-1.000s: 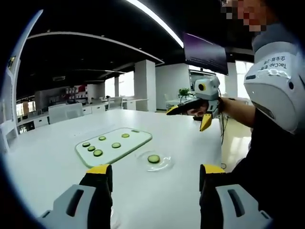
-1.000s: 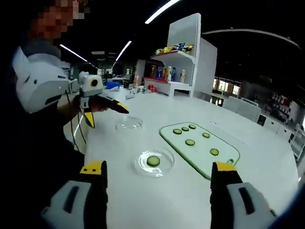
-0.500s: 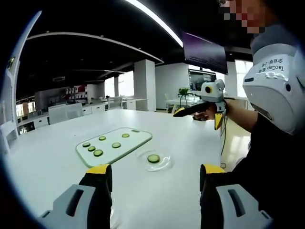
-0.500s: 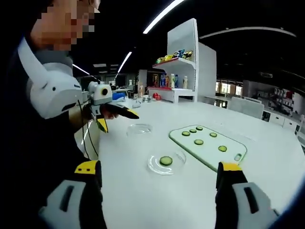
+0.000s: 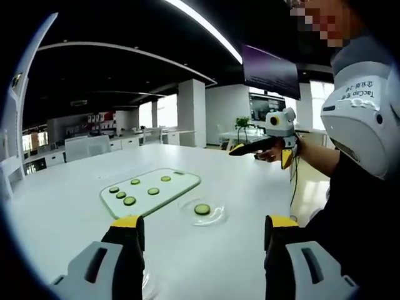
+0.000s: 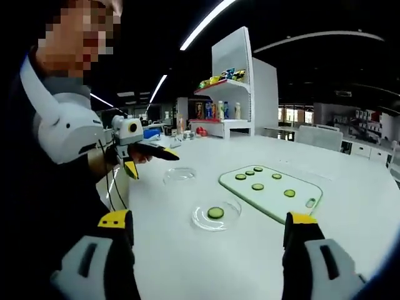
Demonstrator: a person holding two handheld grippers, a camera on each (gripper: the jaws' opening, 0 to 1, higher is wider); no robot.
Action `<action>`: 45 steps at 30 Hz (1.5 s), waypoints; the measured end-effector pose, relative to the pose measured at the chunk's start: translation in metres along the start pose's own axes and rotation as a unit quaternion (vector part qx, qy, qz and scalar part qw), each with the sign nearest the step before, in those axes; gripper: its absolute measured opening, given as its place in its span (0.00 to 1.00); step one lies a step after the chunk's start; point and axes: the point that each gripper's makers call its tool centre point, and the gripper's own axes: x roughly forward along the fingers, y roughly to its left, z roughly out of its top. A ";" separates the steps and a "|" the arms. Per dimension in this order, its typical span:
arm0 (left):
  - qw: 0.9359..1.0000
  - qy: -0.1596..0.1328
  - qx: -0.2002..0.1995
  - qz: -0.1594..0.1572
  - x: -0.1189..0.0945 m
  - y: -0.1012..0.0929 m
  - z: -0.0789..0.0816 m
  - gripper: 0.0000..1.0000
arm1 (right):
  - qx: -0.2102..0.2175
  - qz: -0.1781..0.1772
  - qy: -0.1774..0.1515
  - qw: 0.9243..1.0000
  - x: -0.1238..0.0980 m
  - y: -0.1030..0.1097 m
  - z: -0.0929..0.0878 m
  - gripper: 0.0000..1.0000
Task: Open the petri dish lid, add cucumber slices into the petri dish, and close the lid
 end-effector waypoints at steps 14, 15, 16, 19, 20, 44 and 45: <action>1.000 0.009 0.001 0.010 -0.001 0.004 -0.003 0.94 | 0.010 0.014 -0.008 1.000 0.002 0.008 0.003 0.97; 1.000 0.010 0.000 0.012 -0.001 0.005 -0.004 0.95 | 0.009 0.014 -0.008 1.000 0.002 0.008 0.003 0.97; 1.000 0.010 -0.003 0.012 -0.001 0.005 -0.004 0.95 | 0.010 0.014 -0.007 1.000 0.002 0.008 0.002 0.97; 1.000 0.007 -0.005 0.009 -0.001 0.003 -0.003 0.95 | 0.011 0.014 -0.001 1.000 0.003 0.008 -0.001 0.97; 1.000 0.007 -0.005 0.009 -0.001 0.003 -0.003 0.95 | 0.011 0.014 -0.001 1.000 0.003 0.008 -0.001 0.97; 0.999 0.013 0.031 0.042 -0.030 0.023 0.006 0.95 | -0.022 0.059 -0.006 0.998 0.037 0.023 0.023 0.97; 0.998 0.013 0.032 0.045 -0.033 0.025 0.005 0.95 | -0.026 0.063 -0.007 0.998 0.041 0.024 0.026 0.97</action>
